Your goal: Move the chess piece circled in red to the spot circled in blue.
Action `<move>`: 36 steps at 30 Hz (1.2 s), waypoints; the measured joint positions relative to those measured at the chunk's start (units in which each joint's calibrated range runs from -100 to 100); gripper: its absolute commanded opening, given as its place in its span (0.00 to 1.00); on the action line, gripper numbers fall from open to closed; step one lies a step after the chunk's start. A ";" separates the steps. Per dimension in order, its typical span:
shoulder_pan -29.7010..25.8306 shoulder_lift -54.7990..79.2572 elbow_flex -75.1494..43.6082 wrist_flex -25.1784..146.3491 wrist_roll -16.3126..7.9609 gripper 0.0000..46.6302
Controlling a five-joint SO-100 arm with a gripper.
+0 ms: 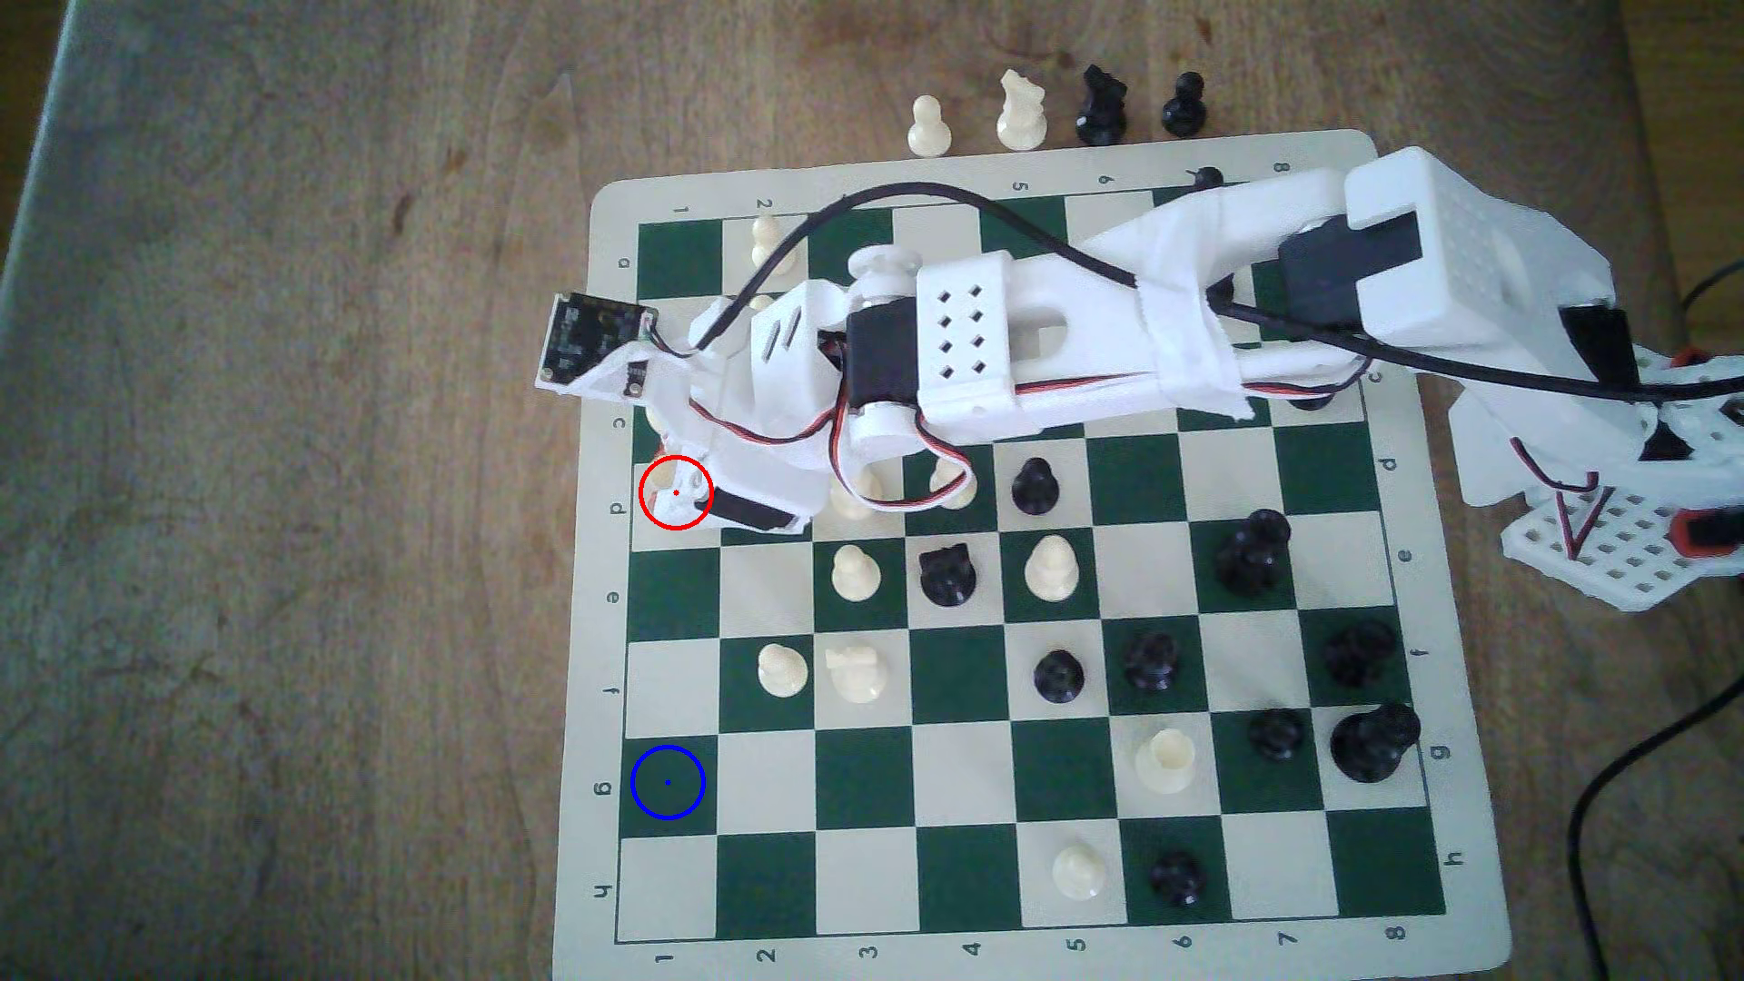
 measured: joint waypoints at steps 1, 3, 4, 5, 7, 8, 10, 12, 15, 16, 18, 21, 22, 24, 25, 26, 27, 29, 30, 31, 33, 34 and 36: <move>0.00 0.00 0.00 0.08 0.00 0.01; -0.07 0.00 0.00 0.40 0.00 0.01; -0.07 -0.17 0.00 0.64 -0.10 0.01; -0.07 -0.17 0.00 0.64 -0.20 0.01; -0.07 -0.67 0.00 1.51 -0.39 0.01; -0.22 -2.09 0.00 2.55 -0.63 0.01; -0.66 -4.11 0.00 3.75 -0.78 0.01; -1.33 -6.28 0.00 5.10 -0.78 0.01; -2.88 -9.72 0.00 6.06 -0.73 0.00; -3.32 -10.39 0.00 6.06 -0.78 0.00; -5.31 -11.65 0.00 6.06 -0.73 0.00; -7.60 -11.65 0.00 6.06 -0.78 0.00; -8.85 -11.65 0.00 6.06 -0.78 0.00; -10.47 -11.65 -0.36 6.29 -0.78 0.00; -11.21 -11.65 -1.17 6.69 -0.78 0.00; -12.02 -10.98 -3.34 7.33 -0.54 0.01; -12.17 -10.64 -4.43 7.41 -0.54 0.01; -12.24 -8.29 -7.23 8.29 -0.29 0.01; -12.46 -5.53 -9.94 8.92 0.54 0.01; -12.68 -4.36 -10.66 9.00 0.73 0.01; -13.13 -1.68 -13.10 9.64 0.98 0.01; -13.35 -0.42 -14.46 9.88 1.03 0.01; -13.64 2.01 -16.09 10.04 1.07 0.01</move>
